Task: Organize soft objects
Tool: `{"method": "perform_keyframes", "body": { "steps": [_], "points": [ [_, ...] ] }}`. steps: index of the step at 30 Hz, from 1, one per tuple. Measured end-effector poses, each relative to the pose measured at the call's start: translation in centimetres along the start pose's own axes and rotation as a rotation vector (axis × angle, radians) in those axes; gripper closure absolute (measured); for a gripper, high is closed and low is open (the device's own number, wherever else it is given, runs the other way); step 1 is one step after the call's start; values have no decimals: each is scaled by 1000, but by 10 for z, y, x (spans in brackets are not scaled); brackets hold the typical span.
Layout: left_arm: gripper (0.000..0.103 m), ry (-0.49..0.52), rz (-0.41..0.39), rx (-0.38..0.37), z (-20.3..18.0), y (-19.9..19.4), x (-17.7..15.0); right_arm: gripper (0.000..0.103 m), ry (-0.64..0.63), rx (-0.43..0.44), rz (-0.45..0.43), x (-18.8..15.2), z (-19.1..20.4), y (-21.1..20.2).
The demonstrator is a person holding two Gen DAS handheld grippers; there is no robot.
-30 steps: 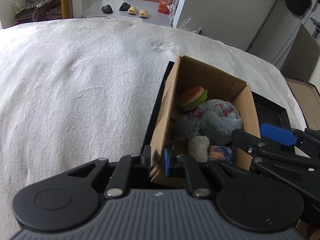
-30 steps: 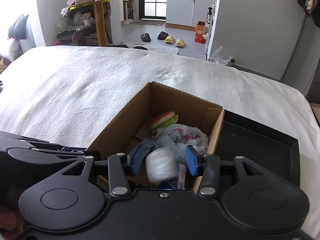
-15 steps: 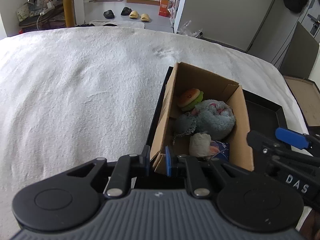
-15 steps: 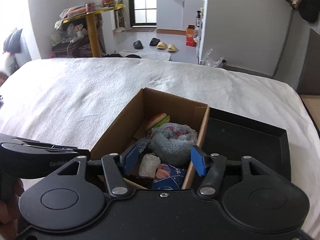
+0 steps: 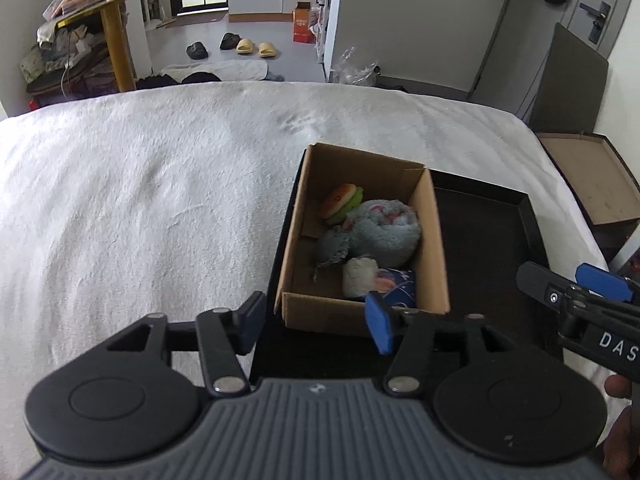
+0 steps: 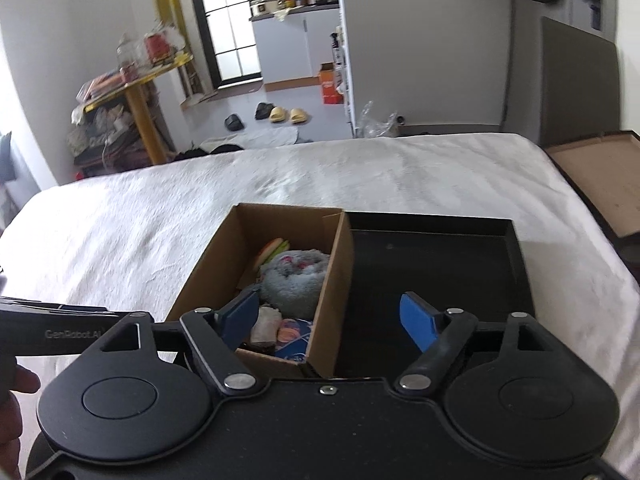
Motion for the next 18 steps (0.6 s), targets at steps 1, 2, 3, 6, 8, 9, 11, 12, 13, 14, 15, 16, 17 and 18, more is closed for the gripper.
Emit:
{"method": "perform_keyframes", "body": {
  "steps": [1, 2, 3, 6, 8, 9, 11, 12, 13, 14, 15, 16, 17, 18],
  "points": [
    [43, 5, -2, 3, -2, -4, -1, 21, 11, -1, -2, -1, -4, -4],
    [42, 10, -6, 7, -4, -9, -1, 18, 20, 0, -3, -1, -7, -7],
    [41, 15, -10, 10, -6, -13, -2, 15, 31, 1, -6, -2, -10, -10],
    [34, 22, -14, 12, -10, -25, -3, 8, 67, -7, -15, -3, -19, -21],
    [26, 29, -25, 12, -13, -33, -4, 5, 95, -14, -22, -4, -25, -29],
    [25, 34, -31, 11, -15, -38, -5, 4, 109, -15, -27, -4, -28, -33],
    [22, 36, -37, 8, -17, -46, -7, 2, 127, -13, -37, -6, -33, -42],
    [22, 35, -40, 7, -18, -49, -8, 0, 136, -13, -42, -7, -35, -46],
    [21, 35, -42, 5, -19, -52, -9, 0, 141, -13, -46, -9, -36, -50],
    [20, 35, -44, 2, -20, -56, -10, 0, 145, -10, -51, -9, -38, -55],
    [20, 37, -47, 0, -22, -60, -12, 0, 146, -8, -54, -9, -38, -58],
    [20, 40, -50, -2, -23, -63, -13, 0, 146, -10, -57, -10, -39, -62],
    [19, 43, -52, -4, -25, -67, -15, 0, 144, -14, -60, -10, -39, -67],
    [19, 45, -52, -4, -26, -70, -16, 0, 142, -18, -66, -11, -39, -71]
  ]
}}
Point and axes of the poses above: each gripper's, at about its wrist camera, not at the fingertips, and y roughly the way its jaws point, z to its left, x to its top, the point moved 1 cm from there along y, roughly the way its jaws point, and after that the axes turned 2 degrees about x, right-handed, at the moved point
